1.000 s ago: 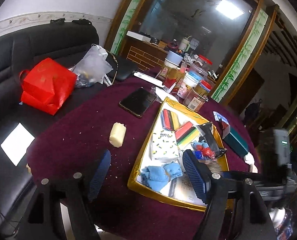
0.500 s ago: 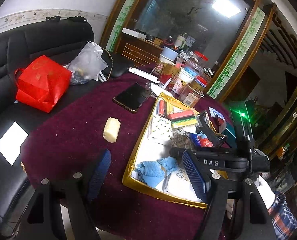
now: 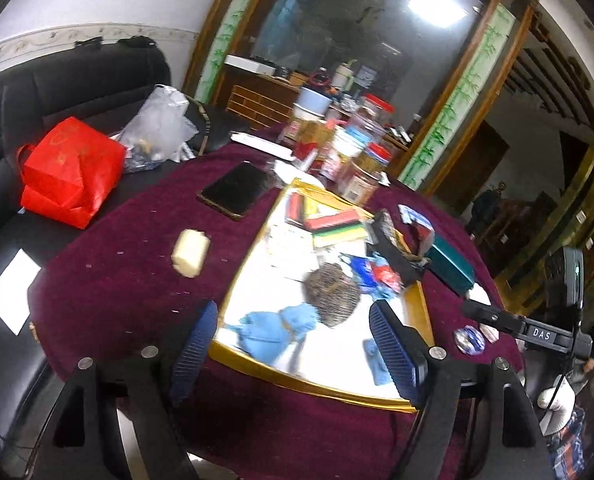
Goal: Organize soft objects
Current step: 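Release the light-blue item in the tray with left gripper while right gripper releases the hat, then grasp the blue-white Vinda pack with left gripper while right gripper grasps pink tissue pack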
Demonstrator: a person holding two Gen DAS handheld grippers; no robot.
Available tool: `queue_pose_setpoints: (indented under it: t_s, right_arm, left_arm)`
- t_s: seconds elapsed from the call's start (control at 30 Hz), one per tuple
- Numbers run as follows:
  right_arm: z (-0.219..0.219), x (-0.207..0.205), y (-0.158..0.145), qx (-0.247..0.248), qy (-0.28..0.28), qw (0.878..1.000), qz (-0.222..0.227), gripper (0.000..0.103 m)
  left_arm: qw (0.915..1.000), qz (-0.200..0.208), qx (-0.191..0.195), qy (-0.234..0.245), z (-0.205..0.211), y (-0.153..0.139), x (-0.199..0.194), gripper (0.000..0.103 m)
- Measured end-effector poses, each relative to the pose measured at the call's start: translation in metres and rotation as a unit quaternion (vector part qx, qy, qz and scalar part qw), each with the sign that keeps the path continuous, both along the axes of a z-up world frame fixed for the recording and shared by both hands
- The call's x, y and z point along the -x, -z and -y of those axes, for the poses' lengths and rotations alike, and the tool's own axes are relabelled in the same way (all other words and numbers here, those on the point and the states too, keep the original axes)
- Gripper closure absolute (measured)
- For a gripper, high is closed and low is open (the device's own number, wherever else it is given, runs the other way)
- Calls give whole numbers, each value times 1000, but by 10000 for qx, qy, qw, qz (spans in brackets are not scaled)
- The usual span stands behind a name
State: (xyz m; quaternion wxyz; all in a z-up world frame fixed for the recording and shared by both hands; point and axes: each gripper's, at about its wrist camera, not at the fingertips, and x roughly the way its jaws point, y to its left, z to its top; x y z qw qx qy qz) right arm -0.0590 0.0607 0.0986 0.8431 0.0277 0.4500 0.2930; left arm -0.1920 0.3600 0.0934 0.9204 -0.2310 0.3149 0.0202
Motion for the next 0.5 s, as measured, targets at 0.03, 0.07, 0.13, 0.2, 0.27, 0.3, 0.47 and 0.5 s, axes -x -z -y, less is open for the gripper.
queue_pose_setpoints:
  t_s: [0.03,0.07,0.13,0.2,0.27,0.3,0.47,0.5]
  right_arm:
    - [20,1,1,6,182,9998,20,25]
    - [47,2,0,26,444,9990,40,25]
    - [84,4,0,40,824,9966,60,25]
    - [121,4,0,43,1252,9921,66,25]
    - [154,4,4,14,1590,9873,22,25]
    - [163,4,8,0,1661,9861,-13,25]
    - [175,-8,36,-19,1712,9847,-321,25]
    - [173,-12,41,-39,1737,9841,-366,25]
  left_arm:
    - [10000,9,-12,57,4,-1,0,21]
    - [9999,17,-19,133,10,-2,-1,21]
    - [9996,35,-44,283,22,-4,-3,21]
    - [9988,42,-87,472,37,-5,-6,21]
    - [9975,66,-97,692,54,-6,-8,21]
    - [9964,81,-105,841,64,-7,-9,21]
    - [9891,116,-279,1439,114,-15,-12,21]
    - [9868,124,-345,1576,125,-16,-11,21]
